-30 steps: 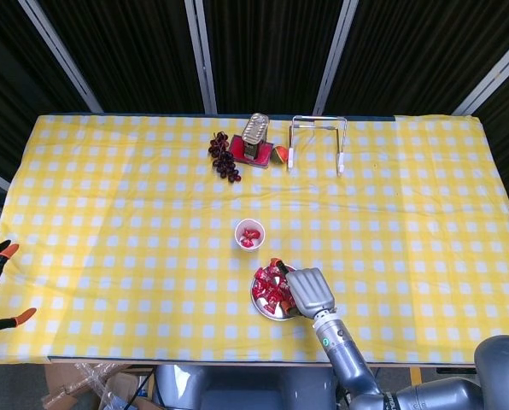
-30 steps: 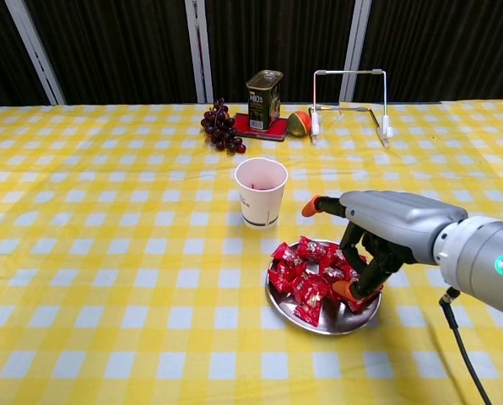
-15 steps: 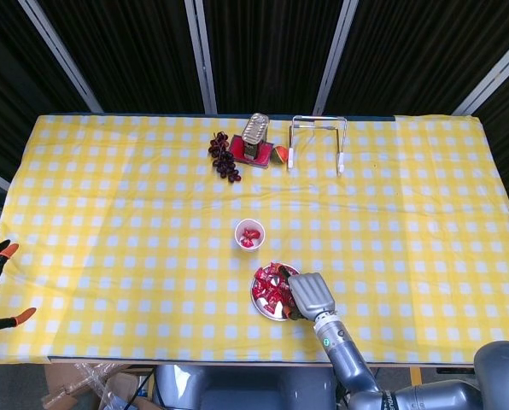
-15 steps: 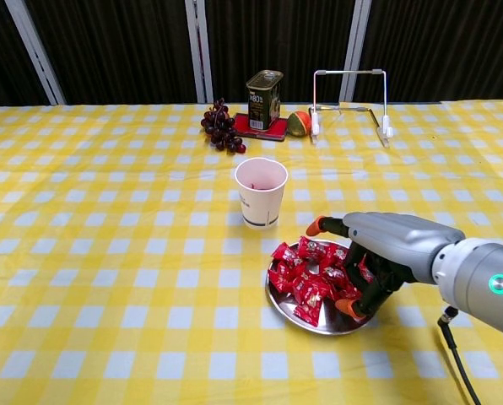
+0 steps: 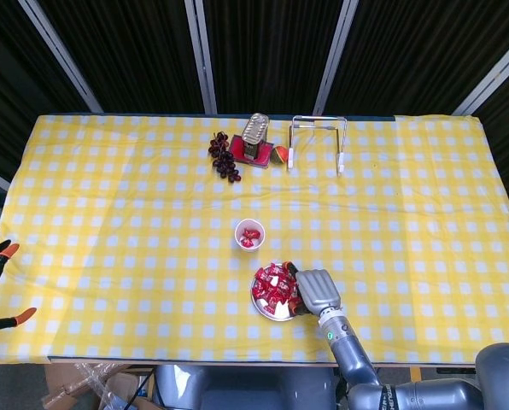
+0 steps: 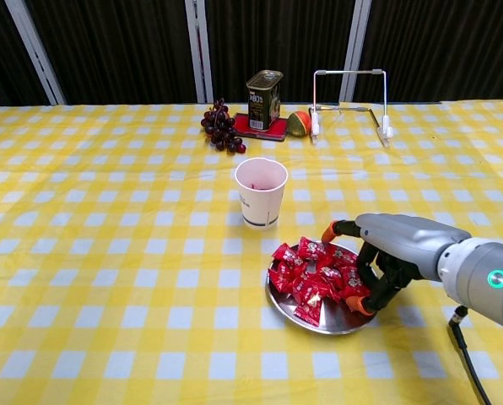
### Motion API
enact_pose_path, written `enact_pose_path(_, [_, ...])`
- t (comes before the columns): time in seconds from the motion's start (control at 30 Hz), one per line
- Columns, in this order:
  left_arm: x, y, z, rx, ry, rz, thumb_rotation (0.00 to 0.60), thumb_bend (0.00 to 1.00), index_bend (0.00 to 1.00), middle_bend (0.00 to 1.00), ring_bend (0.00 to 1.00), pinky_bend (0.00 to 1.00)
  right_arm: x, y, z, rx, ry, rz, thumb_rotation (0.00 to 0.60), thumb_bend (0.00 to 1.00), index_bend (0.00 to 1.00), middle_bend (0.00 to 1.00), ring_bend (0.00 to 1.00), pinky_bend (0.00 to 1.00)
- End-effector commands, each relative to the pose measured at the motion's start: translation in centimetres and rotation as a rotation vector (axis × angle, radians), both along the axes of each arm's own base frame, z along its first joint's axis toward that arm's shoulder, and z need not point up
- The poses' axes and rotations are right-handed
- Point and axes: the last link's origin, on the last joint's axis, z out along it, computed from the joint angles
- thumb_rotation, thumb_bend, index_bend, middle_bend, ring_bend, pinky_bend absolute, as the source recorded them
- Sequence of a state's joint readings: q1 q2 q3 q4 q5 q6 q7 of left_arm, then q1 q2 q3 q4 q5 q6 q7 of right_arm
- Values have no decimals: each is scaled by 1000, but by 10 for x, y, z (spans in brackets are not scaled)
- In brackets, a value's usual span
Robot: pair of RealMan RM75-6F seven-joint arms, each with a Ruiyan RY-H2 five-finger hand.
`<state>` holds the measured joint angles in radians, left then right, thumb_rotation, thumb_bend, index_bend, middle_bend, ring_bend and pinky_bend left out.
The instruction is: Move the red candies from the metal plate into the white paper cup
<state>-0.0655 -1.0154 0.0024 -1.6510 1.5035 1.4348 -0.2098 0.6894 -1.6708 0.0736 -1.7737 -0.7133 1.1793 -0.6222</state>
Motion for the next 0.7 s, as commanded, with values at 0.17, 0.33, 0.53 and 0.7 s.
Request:
enact_pose_path(0.17, [0,0,0,4,1,-1,600,38,0,0,0,0,2,3,-1,1,-25,6,600,369,386,751,879,979])
enact_pose_path(0.33, [0,-1,0,5,3,-2,600,38,0,0,0,0,4,5,-1,-7,-44,11,600,369,397,751,879,979])
enact_pose_path(0.53, [0,0,0,4,2,-2,600,38,0,0,0,0,3,6,-3,-4,-42,12,600,369,396,751,879,979])
enact_pose_path(0.7, [0,0,0,3,2,-1,600,38,0,0,0,0,0,5,-6,5,-42,-2,600,371,440,751,879,979])
